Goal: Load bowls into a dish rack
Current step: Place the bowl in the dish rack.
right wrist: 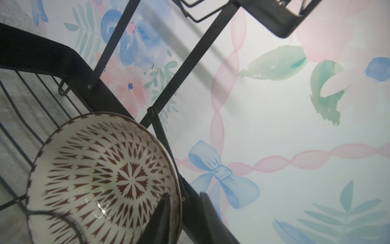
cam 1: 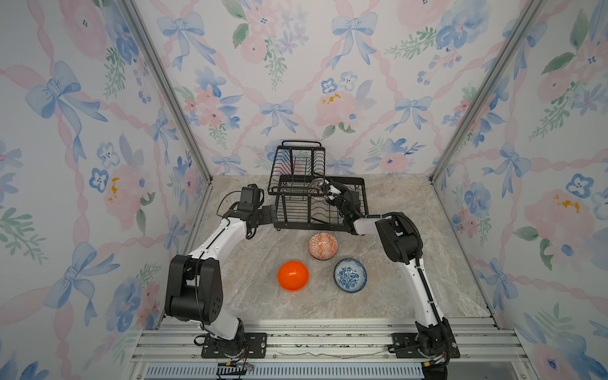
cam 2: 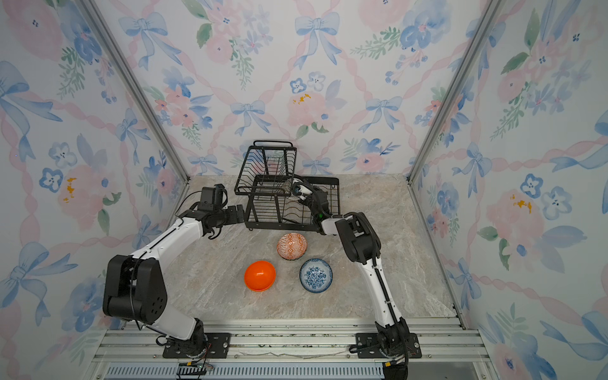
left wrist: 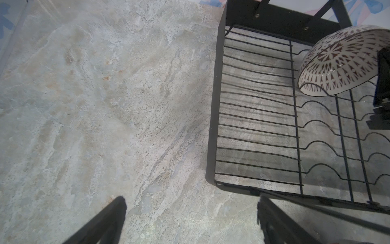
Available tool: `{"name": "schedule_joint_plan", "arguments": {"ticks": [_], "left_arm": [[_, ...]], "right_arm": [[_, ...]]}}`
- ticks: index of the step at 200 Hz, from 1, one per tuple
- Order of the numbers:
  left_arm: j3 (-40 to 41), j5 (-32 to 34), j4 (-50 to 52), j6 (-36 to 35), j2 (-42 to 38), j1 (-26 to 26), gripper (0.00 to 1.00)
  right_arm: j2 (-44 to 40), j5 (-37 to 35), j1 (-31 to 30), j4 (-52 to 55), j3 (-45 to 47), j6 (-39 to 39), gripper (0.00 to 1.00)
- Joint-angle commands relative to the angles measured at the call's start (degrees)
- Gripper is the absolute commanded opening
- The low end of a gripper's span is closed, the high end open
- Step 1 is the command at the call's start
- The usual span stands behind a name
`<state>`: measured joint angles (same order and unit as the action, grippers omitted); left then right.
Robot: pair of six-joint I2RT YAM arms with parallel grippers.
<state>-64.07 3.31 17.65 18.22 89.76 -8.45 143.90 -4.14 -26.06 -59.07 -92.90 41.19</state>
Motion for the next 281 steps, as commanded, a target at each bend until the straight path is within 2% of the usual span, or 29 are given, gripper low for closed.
{"name": "schedule_joint_plan", "arguments": {"ticks": [1, 29, 55, 108, 121, 172, 281], "left_arm": [[1.15, -0.37, -0.33, -0.72, -0.18, -0.1, 0.98], [1.65, -0.24, -0.51, -0.64, -0.45, -0.18, 0.98], [1.6, -0.06, -0.77, -0.81, -0.43, -0.17, 0.98], [0.61, -1.18, -1.02, -0.48, -0.26, -0.41, 0.98], [0.85, -1.2, -1.2, -0.38, -0.54, -0.51, 0.98], [1.62, -1.55, -2.55, -0.16, -0.86, -0.68, 0.98], [2.36, -1.44, -2.78, -0.9, -2.76, -0.75, 0.98]], "right_arm": [[-1.25, -1.43, -0.82, -2.45, 0.8, -0.18, 0.44], [-1.61, -1.91, -0.84, -2.89, 1.05, -0.4, 0.55], [-2.3, -2.84, -0.9, -3.31, 1.71, -0.34, 0.73], [-5.69, -4.77, -0.75, -5.24, 5.35, -1.17, 1.0], [-6.78, -4.83, -0.77, -5.33, 6.69, -1.54, 0.97], [-11.76, -4.09, -0.71, -4.78, 12.95, -2.88, 0.97], [-24.26, -2.65, 0.07, 3.61, 25.4, -8.52, 0.97]]}}
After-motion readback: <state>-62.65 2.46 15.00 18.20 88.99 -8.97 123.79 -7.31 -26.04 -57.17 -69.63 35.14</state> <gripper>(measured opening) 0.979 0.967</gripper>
